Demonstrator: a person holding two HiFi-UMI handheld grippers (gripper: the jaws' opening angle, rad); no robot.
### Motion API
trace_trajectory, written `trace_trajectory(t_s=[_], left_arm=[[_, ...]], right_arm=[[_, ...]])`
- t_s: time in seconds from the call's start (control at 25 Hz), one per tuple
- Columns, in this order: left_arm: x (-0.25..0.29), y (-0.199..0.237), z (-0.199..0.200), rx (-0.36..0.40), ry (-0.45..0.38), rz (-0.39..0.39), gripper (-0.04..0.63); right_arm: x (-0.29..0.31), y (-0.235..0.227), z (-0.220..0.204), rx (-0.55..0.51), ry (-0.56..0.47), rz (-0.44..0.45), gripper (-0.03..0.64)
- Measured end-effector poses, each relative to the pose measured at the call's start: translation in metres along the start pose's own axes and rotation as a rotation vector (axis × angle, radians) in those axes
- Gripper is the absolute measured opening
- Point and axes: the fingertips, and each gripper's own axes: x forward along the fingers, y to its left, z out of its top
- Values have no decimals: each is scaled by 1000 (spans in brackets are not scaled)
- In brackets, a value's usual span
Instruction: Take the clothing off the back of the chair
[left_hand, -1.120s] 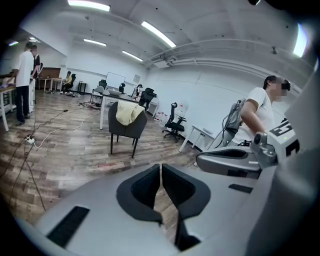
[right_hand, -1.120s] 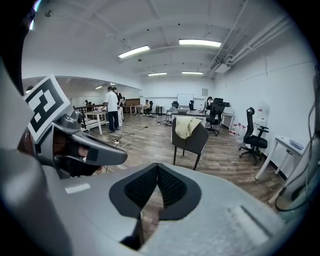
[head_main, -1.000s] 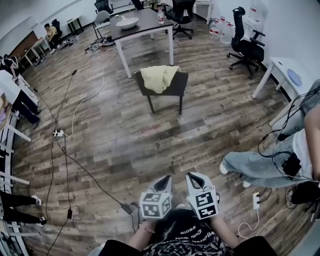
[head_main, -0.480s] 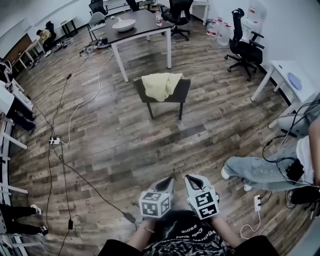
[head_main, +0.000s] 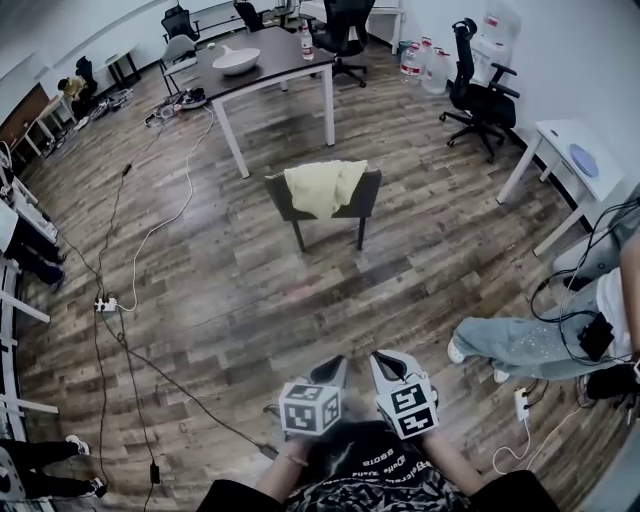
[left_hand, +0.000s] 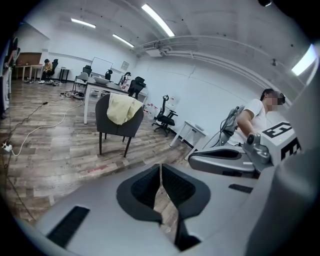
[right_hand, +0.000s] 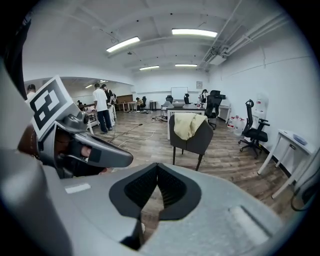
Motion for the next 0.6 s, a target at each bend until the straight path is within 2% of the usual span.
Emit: trace_trajectory(t_s=[0.32,0.6], left_arm=[[3,18,16,-12,-17,-27,23],[9,13,25,4,-27,-56,23]], right_arm=[[11,8,-2,24,21,-25,5],[5,-7,1,43,12,-81,5]])
